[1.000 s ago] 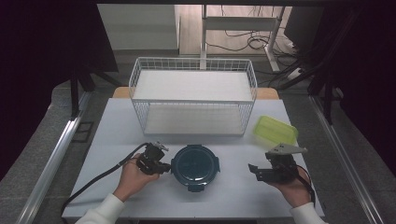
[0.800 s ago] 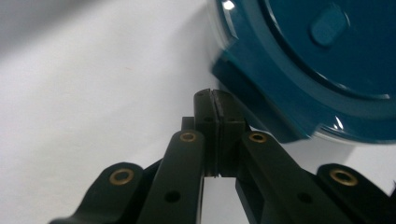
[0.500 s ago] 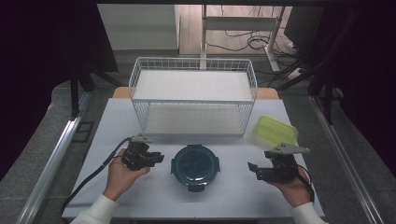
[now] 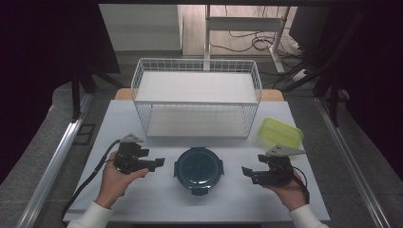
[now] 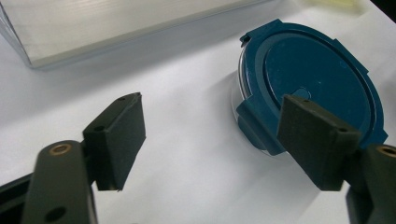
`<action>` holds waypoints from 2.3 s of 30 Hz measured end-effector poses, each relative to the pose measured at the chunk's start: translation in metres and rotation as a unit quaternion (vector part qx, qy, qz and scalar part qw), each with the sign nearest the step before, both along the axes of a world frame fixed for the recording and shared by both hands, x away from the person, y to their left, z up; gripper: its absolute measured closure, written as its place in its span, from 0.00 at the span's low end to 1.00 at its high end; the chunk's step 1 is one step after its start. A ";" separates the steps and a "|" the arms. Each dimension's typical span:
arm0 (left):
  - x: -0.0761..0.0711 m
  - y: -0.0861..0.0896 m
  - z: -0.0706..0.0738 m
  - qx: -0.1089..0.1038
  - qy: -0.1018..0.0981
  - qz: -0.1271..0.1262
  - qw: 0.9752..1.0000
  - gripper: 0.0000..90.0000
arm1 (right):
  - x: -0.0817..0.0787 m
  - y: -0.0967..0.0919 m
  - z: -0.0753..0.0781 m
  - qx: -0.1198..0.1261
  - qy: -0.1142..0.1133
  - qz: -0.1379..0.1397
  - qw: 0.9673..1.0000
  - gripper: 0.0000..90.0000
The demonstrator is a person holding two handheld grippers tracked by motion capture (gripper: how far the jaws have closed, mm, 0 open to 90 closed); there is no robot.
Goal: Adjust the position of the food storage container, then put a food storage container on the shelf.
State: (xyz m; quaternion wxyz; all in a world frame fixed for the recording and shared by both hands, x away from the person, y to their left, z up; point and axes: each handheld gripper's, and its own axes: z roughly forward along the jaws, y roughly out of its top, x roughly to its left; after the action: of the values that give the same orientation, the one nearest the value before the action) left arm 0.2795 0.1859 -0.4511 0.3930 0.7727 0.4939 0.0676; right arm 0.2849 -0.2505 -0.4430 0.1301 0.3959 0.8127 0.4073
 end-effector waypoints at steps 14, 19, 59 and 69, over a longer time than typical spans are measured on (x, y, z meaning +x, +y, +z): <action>0.003 -0.003 -0.004 -0.027 0.002 -0.003 1.000 0.18 | 0.009 0.000 -0.006 0.041 0.032 -0.015 0.999 0.20; 0.001 -0.009 -0.006 -0.039 0.007 -0.007 0.999 0.18 | 0.009 0.004 -0.005 0.046 0.050 -0.014 0.998 0.19; 0.020 -0.041 -0.046 -0.117 0.104 -0.046 0.987 0.11 | 0.046 0.073 -0.043 0.102 0.195 0.019 0.975 0.09; 0.022 -0.048 -0.059 -0.137 0.129 -0.055 0.981 0.11 | 0.050 0.081 -0.060 0.122 0.235 0.022 0.964 0.09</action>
State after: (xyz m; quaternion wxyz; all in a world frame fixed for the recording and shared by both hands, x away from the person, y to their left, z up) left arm 0.3013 0.1374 -0.5097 0.4314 0.7398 0.5017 -0.1222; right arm 0.3344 -0.1699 -0.5031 -0.1224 0.4754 0.7732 0.4014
